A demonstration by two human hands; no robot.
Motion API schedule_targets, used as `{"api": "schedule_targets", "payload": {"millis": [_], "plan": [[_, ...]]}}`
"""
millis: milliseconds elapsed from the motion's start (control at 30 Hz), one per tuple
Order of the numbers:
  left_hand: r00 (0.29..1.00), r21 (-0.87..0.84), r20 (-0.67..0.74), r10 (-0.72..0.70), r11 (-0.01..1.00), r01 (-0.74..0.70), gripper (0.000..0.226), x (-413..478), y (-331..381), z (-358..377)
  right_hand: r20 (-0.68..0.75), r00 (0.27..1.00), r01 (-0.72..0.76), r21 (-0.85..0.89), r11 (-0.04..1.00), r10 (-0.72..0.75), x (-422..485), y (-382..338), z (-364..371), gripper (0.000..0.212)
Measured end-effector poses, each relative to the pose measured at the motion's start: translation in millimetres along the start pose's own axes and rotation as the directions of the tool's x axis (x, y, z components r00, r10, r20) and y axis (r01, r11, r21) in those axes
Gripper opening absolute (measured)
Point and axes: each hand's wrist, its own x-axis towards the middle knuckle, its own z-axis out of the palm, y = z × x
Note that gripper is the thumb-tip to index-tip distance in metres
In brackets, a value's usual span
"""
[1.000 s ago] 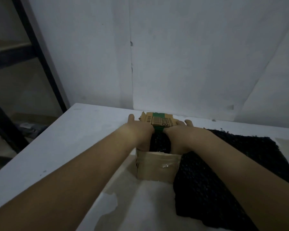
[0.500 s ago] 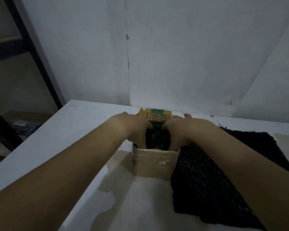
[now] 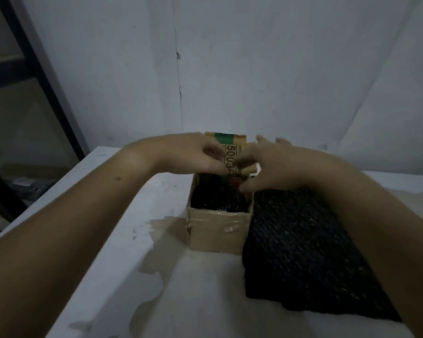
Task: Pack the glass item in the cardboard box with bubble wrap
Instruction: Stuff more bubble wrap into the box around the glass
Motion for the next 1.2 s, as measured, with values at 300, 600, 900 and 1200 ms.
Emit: {"api": "schedule_targets", "payload": {"millis": [300, 600, 900, 1200], "plan": [[0.899, -0.066, -0.246, 0.361, 0.919, -0.388, 0.016, -17, 74, 154, -0.117, 0.941, -0.273, 0.296, 0.915, 0.318, -106, 106, 72, 0.062], [0.983, 0.291, -0.176, -0.051, 0.951, 0.102, 0.043, 4, 73, 222, -0.172, 0.853, -0.435, 0.285, 0.854, 0.492, -143, 137, 164, 0.043], [0.95, 0.057, -0.306, 0.056, 0.998, -0.041, 0.025, -2, 75, 229, -0.388, 0.814, -0.359, 0.247, 0.9, 0.432, -141, 142, 175, 0.01], [0.907, -0.054, -0.42, 0.024, 0.997, -0.052, 0.025, -13, 63, 239, -0.473, 0.8, -0.317, 0.187, 0.93, 0.368, -140, 140, 174, 0.018]]}}
